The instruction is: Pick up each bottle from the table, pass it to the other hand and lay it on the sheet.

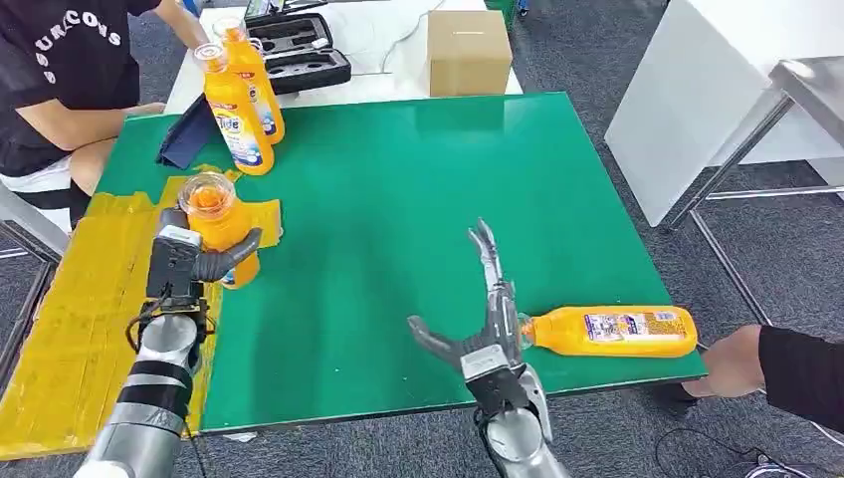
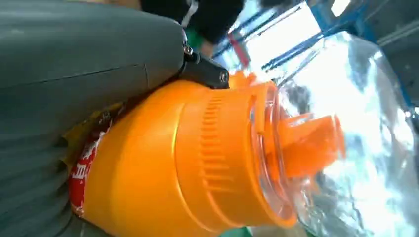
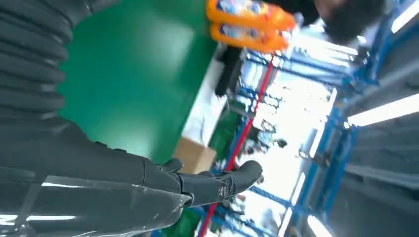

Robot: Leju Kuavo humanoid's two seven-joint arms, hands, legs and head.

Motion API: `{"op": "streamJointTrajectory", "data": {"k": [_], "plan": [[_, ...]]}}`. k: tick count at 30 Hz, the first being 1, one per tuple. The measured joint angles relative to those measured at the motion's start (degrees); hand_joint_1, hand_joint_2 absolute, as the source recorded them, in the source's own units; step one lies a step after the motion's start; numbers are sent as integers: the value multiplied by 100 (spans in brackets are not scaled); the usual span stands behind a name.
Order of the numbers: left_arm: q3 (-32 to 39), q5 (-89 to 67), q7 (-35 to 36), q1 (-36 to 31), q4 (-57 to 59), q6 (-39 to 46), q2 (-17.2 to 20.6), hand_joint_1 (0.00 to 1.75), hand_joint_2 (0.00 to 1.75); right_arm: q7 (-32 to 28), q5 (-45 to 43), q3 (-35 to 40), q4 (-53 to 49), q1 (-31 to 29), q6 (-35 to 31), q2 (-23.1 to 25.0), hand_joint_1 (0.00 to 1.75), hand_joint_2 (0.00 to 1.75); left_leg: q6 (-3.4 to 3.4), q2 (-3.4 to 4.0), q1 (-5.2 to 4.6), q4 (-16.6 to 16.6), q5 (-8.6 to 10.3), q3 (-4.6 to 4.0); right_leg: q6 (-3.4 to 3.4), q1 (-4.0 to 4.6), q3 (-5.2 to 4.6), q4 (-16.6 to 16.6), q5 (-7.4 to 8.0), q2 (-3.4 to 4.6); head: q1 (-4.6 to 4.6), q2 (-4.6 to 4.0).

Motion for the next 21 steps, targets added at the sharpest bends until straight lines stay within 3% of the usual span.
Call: {"op": "streamJointTrajectory", "data": {"k": [4, 10, 21], "plan": [[2, -1708, 460, -28, -37, 933, 79, 175, 175, -2, 7, -140, -279, 94, -24, -57, 0, 175, 0, 3, 0, 0, -1, 1, 0, -2, -3, -2, 1, 1, 0, 0], [-2, -3727, 1099, -289, 697, 1219, 454, 175, 175, 11, -72, -504, -502, 201, 4, -144, 0, 175, -1, 6, -1, 0, 1, 8, -1, 0, -2, -1, 5, 3, 0, 0], [-118, -3879, 772, -247, 1522, 738, 623, 175, 175, 20, -79, -843, -518, 273, 192, -256, 0, 175, 0, 5, -1, 0, 0, 1, 0, -6, -3, -1, 2, 2, 0, 0]]}}
